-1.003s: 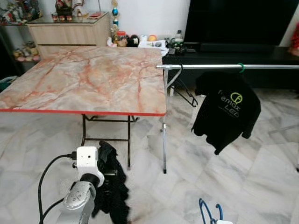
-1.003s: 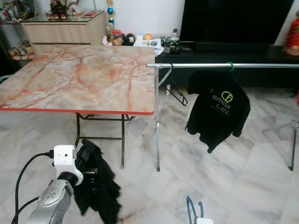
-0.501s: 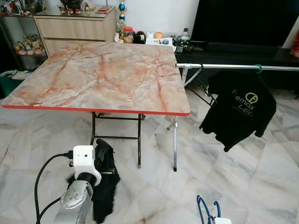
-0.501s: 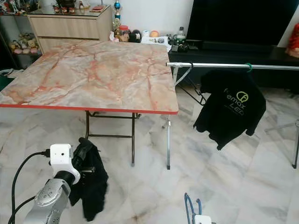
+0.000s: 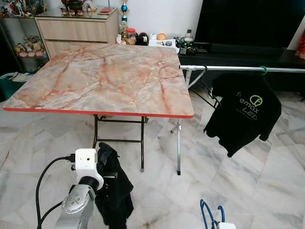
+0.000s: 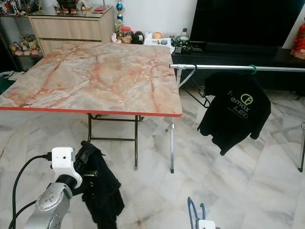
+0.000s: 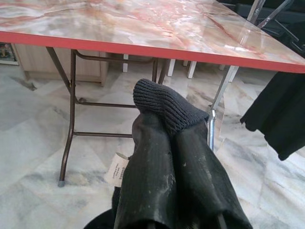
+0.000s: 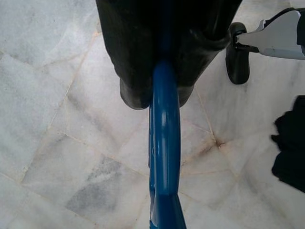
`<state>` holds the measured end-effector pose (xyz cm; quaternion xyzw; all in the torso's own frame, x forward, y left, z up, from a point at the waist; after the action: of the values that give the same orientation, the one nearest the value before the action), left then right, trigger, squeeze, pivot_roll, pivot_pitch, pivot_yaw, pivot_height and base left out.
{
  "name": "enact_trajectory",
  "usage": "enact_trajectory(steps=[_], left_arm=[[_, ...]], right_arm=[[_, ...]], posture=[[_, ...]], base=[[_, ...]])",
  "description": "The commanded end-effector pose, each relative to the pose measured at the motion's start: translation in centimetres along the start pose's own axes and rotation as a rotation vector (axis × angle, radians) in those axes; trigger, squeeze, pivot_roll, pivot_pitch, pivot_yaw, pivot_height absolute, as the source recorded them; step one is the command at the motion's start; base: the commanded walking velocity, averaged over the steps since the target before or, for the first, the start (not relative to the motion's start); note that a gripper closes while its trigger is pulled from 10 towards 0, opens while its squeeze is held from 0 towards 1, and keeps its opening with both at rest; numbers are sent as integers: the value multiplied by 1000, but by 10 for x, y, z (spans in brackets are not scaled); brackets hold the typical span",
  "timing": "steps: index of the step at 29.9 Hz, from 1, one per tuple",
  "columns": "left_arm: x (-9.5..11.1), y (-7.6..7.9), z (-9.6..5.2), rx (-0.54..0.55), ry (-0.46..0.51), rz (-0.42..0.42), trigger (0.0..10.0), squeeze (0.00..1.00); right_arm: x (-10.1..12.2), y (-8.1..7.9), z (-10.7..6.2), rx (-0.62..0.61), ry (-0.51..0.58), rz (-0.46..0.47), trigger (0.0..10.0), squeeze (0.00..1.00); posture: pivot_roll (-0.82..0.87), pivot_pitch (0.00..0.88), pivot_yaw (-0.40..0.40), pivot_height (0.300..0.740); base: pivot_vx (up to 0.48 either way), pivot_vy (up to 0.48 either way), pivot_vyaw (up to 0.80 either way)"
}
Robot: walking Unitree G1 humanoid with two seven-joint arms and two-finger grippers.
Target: Hang hanger
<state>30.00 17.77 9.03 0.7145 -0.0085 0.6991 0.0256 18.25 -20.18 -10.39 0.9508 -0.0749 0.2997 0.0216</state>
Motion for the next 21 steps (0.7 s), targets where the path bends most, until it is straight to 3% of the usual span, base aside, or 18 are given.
enact_trajectory(steps=[1,6,21], left_arm=[[14,5,4,-21,50,19,10000,0],[14,5,3,-23,52,19,10000,0],[15,7,3,-34,59,11,10000,0]], right_arm=[[3,2,0,-5,11,6,10000,0],[3,2,0,-4,10,4,10000,0],[3,2,0,-3,11,-4,10000,0]], posture=[[176,0,-29,740],[176,1,-29,740],[177,0,-30,740]], base=[[0,0,0],[0,0,0],[296,0,0]])
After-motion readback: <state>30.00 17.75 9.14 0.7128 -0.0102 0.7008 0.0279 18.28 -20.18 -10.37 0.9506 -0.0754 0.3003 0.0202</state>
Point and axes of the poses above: a point about 5 cm out from each wrist's last joint towards the gripper, its own z axis pointing out of the wrist towards the gripper, its own x axis along the axis of the wrist's last joint, y = z × x, the point moved 2 cm from there along z, pointing out of the wrist towards the gripper, and after that the axes turned 4 degrees about z, right-handed, at the moved point
